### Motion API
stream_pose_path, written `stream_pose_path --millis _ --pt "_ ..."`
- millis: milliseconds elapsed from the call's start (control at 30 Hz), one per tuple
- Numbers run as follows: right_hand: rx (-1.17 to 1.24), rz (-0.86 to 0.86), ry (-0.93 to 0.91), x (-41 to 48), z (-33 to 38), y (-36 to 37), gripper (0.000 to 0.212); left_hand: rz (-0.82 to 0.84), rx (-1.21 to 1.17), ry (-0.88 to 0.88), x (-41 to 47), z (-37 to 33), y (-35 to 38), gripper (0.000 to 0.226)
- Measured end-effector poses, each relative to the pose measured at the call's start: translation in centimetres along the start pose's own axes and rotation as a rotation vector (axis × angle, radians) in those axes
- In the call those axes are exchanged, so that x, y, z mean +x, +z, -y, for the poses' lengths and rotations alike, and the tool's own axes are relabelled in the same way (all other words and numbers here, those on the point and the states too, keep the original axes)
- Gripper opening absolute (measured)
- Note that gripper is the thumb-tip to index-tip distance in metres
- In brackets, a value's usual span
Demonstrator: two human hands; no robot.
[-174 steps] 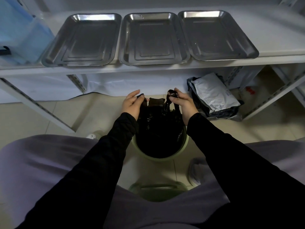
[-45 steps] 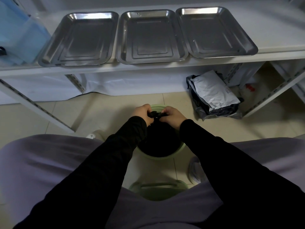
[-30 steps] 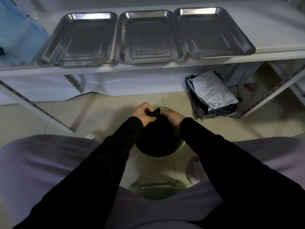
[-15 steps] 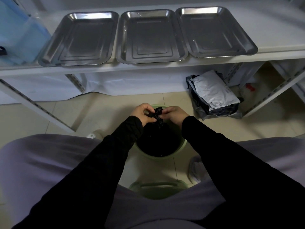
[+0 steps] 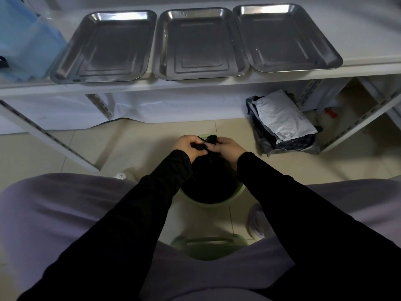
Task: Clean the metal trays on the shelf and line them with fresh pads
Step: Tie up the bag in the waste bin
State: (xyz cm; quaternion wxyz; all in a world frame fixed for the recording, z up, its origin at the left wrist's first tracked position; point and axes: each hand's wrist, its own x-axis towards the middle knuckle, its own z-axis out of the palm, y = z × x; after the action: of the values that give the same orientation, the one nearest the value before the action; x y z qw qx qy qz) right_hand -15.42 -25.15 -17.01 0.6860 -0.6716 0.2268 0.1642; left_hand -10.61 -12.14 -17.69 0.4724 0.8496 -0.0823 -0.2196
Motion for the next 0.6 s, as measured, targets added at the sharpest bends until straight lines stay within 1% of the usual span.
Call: stream_pose_path --millis 67,133,200,300,433,467,533,600 --pt "0.047 0.015 0.002 0.0 -0.2 0.0 0.011 0.003 -0.012 0.039 -0.2 -0.1 0.1 0.031" --pt "0.102 -0.034 0.011 0.1 -0.3 0.1 0.009 0.0 -0.063 0.053 -0.4 0.0 0.2 0.034" --pt "0.16 -0.092 0.028 0.4 -0.3 0.0 0.004 0.007 -0.159 0.052 -0.5 0.1 0.3 0.033" --pt "0.213 -0.141 0.069 0.7 -0.2 -0.3 0.012 0.016 -0.255 0.042 -0.7 0.0 0.4 0.031" --pt "0.269 -0.196 0.11 0.7 -0.1 -0.1 0.008 -0.03 -0.278 0.083 -0.4 0.2 0.6 0.034" --pt "0.267 -0.217 0.117 0.7 0.0 -0.1 0.01 -0.03 -0.265 0.098 -0.3 0.4 0.6 0.033" --pt "0.238 -0.26 0.136 0.9 0.1 -0.2 0.025 -0.008 -0.2 0.116 -0.1 0.7 0.5 0.033" --pt "0.165 -0.294 0.129 1.2 0.0 -0.2 0.034 0.036 -0.144 0.12 -0.1 0.8 0.3 0.034"
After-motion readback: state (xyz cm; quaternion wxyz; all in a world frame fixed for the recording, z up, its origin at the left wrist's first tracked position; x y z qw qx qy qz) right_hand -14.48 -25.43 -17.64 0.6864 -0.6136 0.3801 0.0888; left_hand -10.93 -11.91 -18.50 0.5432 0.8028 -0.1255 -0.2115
